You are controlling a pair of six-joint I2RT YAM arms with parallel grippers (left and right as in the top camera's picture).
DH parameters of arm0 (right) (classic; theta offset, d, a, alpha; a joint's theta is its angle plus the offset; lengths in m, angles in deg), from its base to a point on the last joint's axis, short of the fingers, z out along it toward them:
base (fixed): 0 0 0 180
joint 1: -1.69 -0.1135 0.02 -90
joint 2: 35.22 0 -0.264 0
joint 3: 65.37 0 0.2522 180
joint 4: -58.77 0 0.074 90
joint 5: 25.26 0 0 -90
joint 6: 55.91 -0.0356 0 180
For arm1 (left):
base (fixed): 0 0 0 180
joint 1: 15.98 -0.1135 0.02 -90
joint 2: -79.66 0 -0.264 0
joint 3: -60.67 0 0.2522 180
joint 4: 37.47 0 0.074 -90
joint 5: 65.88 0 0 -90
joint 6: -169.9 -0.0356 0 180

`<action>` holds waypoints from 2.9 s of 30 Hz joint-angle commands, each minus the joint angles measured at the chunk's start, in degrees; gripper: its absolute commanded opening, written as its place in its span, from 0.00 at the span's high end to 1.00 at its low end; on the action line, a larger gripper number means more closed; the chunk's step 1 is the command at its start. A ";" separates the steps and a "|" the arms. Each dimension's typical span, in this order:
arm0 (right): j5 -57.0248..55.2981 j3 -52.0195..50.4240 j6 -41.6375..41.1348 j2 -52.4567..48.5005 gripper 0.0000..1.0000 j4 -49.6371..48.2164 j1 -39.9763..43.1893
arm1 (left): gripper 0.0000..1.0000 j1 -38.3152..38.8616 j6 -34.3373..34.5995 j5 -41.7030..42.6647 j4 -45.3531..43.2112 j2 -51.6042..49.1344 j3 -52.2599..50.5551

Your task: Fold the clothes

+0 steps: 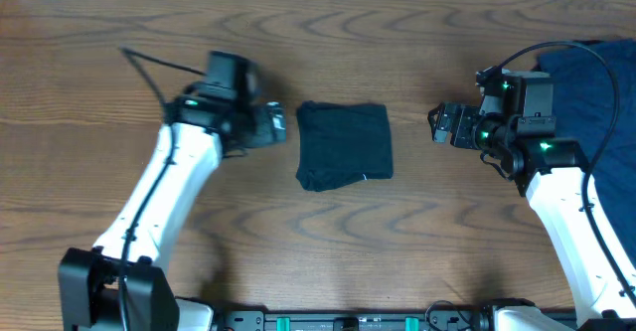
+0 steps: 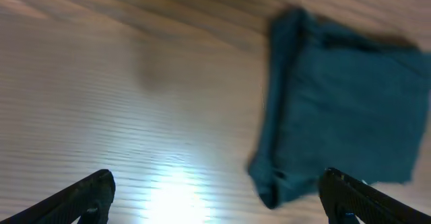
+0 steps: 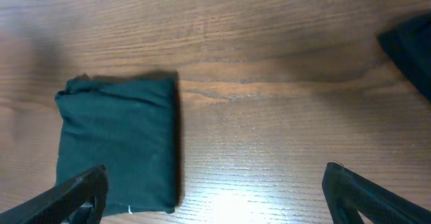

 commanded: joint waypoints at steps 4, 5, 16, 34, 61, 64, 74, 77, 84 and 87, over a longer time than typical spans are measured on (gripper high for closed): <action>-0.42 -0.17 0.74 0.81 0.01 0.07 0.37 | 0.01 9.25 7.52 -3.21 -2.62 -2.93 -0.17; -0.42 -0.17 0.74 0.81 0.01 0.04 0.37 | 0.01 10.45 7.58 -4.20 -3.23 -3.80 -0.17; -0.42 -0.17 0.74 0.81 0.01 0.04 0.37 | 0.02 14.91 9.90 -7.45 -10.56 -17.49 -0.17; -0.42 -0.17 0.74 0.81 0.01 0.04 0.37 | 0.52 15.08 9.88 -8.17 -10.84 -23.19 -0.17; -0.42 -0.17 0.74 0.81 0.01 0.04 0.37 | 0.94 10.29 9.18 -18.47 -11.04 -12.66 3.30; -0.42 -0.17 0.74 0.81 0.01 0.04 0.37 | 0.94 6.36 9.18 -18.47 -11.02 -12.66 3.30; -0.42 -0.17 0.74 0.81 0.01 0.07 0.37 | 0.94 0.15 5.90 -7.89 -7.89 -12.66 3.30; -0.42 -0.17 0.74 0.81 0.01 0.04 0.37 | 0.94 0.15 5.95 -7.96 -5.11 -12.68 3.28; -0.42 -0.17 0.74 0.81 0.01 0.04 0.37 | 0.83 -0.39 7.48 -12.94 -0.15 -13.05 2.95; -0.42 -0.17 0.74 0.81 0.01 0.04 0.37 | 0.42 -0.70 7.41 -13.99 0.31 -13.51 2.69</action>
